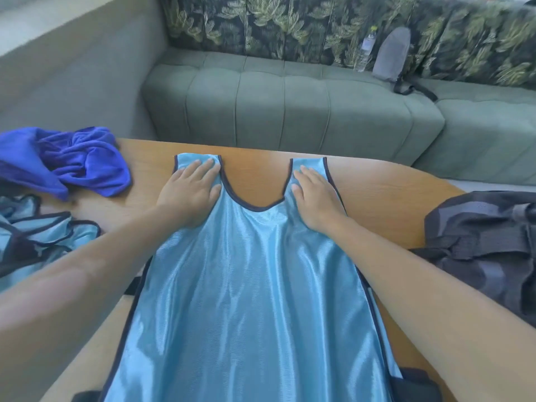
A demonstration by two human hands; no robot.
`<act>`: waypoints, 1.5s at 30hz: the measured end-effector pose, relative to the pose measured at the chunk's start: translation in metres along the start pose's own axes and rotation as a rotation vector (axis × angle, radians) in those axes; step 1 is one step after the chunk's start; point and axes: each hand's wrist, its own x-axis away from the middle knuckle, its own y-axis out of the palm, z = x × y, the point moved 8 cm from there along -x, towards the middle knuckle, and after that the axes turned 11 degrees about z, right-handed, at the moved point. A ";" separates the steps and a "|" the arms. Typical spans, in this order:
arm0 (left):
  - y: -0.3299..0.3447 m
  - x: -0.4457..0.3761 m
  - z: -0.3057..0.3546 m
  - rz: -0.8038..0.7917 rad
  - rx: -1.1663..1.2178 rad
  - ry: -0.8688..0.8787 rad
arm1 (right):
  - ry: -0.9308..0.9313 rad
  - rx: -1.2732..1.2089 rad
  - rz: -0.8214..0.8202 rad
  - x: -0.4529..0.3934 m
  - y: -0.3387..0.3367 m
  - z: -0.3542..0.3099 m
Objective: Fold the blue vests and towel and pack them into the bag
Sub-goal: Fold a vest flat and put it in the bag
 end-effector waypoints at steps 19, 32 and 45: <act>-0.035 0.190 0.038 -0.164 0.084 -0.166 | -0.036 0.137 -0.170 0.218 -0.084 0.035; -0.083 0.346 0.089 -0.174 0.101 0.050 | -0.065 0.148 -0.234 0.403 -0.119 -0.021; -0.122 0.436 0.080 0.039 0.043 0.348 | -0.528 0.306 -0.110 0.471 -0.149 -0.018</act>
